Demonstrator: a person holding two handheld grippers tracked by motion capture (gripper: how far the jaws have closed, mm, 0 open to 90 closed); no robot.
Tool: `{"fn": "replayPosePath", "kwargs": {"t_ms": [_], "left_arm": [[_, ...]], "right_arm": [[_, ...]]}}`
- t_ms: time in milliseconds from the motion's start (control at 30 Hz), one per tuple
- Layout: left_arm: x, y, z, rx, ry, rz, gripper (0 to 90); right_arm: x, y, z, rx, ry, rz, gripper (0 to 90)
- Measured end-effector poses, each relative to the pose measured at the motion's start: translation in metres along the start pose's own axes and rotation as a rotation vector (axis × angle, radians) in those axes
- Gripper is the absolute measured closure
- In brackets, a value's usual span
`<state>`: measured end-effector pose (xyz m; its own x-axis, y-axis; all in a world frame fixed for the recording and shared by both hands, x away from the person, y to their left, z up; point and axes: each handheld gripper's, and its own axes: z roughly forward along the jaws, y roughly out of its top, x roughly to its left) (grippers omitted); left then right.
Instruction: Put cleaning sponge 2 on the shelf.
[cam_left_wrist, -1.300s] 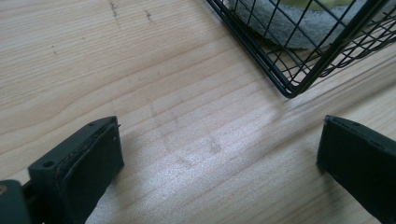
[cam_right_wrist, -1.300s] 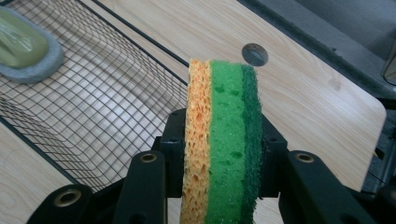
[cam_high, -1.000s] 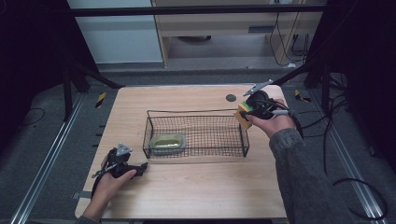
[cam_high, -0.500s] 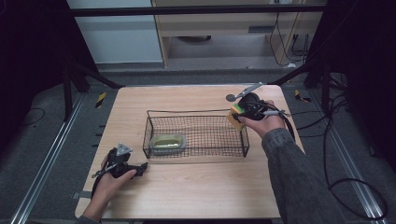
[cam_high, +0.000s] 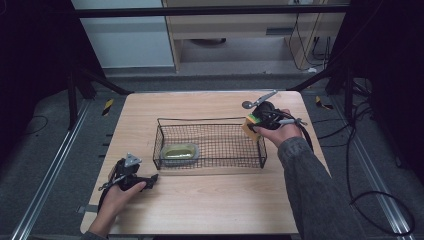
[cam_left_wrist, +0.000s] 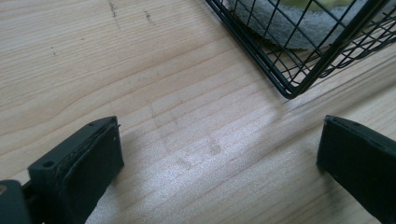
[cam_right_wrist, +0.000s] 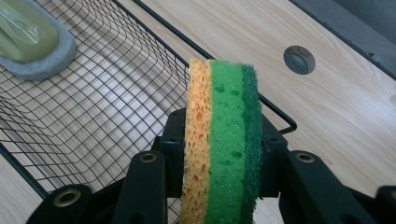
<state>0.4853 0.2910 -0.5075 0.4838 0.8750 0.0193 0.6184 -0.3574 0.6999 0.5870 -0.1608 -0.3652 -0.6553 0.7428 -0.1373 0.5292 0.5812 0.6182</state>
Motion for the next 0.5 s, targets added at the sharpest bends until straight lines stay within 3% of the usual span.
{"fn": "replayPosePath", "kwargs": {"t_ms": [333,500], "left_arm": [[0.000,0.000,0.000,-0.001,-0.002,0.002,0.0],[0.000,-0.001,0.000,-0.005,-0.002,0.001,0.0]], "right_arm": [[-0.003,-0.006,0.009,0.008,-0.002,0.016,63.6],[-0.003,-0.009,0.014,0.021,-0.014,0.000,63.5]]}}
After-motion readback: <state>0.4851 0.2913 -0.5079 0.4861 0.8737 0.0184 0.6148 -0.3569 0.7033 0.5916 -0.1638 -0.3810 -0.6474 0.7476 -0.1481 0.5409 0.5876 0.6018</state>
